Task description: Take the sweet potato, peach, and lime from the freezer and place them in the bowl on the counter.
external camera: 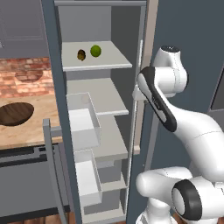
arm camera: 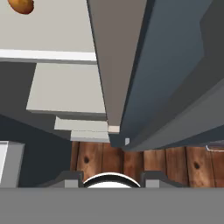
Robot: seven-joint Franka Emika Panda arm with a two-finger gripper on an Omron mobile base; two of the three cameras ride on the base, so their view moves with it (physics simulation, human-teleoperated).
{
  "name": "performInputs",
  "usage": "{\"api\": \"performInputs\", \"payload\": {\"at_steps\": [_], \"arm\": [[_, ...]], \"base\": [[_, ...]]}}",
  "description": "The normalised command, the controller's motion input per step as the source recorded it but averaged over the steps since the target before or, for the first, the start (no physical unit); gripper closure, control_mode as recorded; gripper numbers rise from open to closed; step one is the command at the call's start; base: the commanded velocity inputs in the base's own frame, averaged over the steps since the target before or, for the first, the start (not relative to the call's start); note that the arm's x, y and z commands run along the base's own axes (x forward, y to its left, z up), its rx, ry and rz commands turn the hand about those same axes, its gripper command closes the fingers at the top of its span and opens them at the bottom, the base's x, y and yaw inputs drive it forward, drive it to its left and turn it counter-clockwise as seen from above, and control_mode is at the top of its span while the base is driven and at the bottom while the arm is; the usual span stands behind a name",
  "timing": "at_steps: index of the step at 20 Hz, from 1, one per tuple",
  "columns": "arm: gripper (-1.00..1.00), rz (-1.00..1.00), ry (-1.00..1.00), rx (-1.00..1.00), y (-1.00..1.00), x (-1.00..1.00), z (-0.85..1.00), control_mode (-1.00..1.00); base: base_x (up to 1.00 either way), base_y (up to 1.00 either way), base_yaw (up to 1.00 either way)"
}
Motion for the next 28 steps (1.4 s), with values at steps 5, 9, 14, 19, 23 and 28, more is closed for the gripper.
{"api": "performInputs", "payload": {"at_steps": [5, 9, 14, 19, 23, 28], "arm": [[-1.0, 0.0, -0.01, 0.0, 0.0, -0.16, 0.0, -1.0], [-1.0, 0.0, 0.0, 0.0, 0.0, -0.35, 0.0, -1.0], [-1.0, -0.01, -0.1, 0.0, 0.0, -0.65, 0.08, -1.0], [-1.0, -0.03, -0.12, 0.0, 0.0, -0.76, 0.35, -1.0], [-1.0, 0.0, -0.13, 0.0, 0.01, -0.59, 0.41, -1.0], [-1.0, 0.0, -0.23, 0.0, 0.01, -0.52, 0.47, -1.0]], "base": [[0.0, 0.0, 0.0], [0.0, 0.0, 0.0], [0.0, 0.0, 0.0], [0.0, 0.0, 0.0], [0.0, 0.0, 0.0], [0.0, 0.0, 0.0]]}}
